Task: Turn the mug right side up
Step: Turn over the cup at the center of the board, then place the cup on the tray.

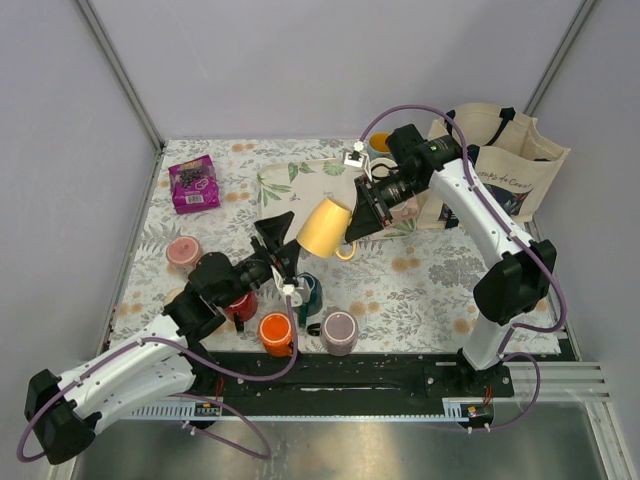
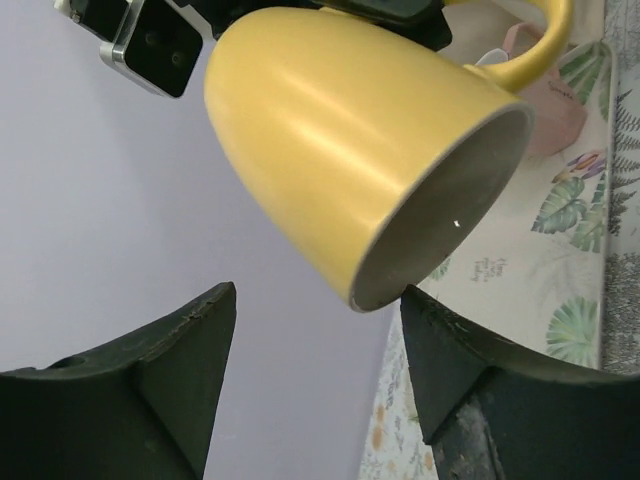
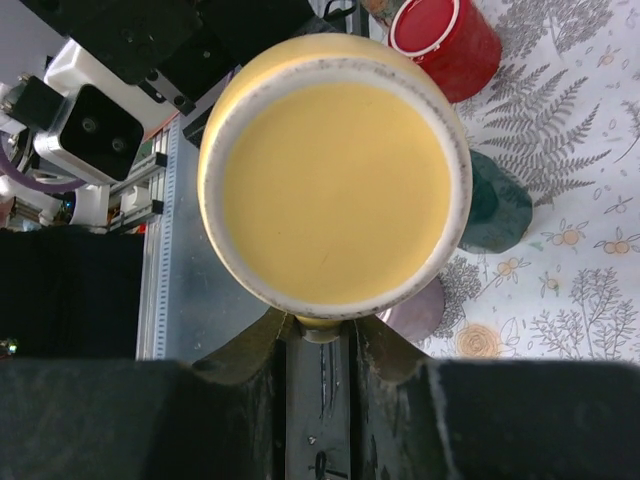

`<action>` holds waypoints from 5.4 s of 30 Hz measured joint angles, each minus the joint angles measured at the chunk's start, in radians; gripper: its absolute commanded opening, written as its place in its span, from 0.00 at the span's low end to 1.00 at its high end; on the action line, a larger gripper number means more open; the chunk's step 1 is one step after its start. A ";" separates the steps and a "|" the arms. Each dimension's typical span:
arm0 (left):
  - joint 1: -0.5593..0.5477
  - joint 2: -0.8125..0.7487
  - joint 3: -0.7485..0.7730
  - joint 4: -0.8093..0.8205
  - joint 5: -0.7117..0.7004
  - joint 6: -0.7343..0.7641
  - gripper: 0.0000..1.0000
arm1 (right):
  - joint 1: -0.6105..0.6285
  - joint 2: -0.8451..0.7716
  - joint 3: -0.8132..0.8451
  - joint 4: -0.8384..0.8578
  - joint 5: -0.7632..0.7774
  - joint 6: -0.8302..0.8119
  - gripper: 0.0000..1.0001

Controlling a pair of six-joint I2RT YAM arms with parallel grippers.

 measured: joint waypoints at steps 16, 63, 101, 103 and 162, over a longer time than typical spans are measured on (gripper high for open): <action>0.007 0.034 -0.016 0.012 -0.036 -0.030 0.46 | -0.018 0.013 -0.034 0.129 0.010 0.175 0.00; 0.046 0.783 0.909 -1.084 -0.143 -0.814 0.00 | 0.158 -0.604 -0.793 0.875 0.588 -0.113 0.73; 0.376 0.843 1.196 -1.263 0.087 -1.006 0.71 | 0.278 -0.425 -0.790 1.010 0.931 -0.082 0.00; 0.431 0.787 1.196 -1.250 0.081 -1.011 0.72 | 0.272 -0.404 -0.779 1.022 0.942 -0.053 0.00; 0.515 0.513 0.983 -1.258 0.044 -0.970 0.74 | -0.016 0.712 0.421 0.921 1.176 0.349 0.09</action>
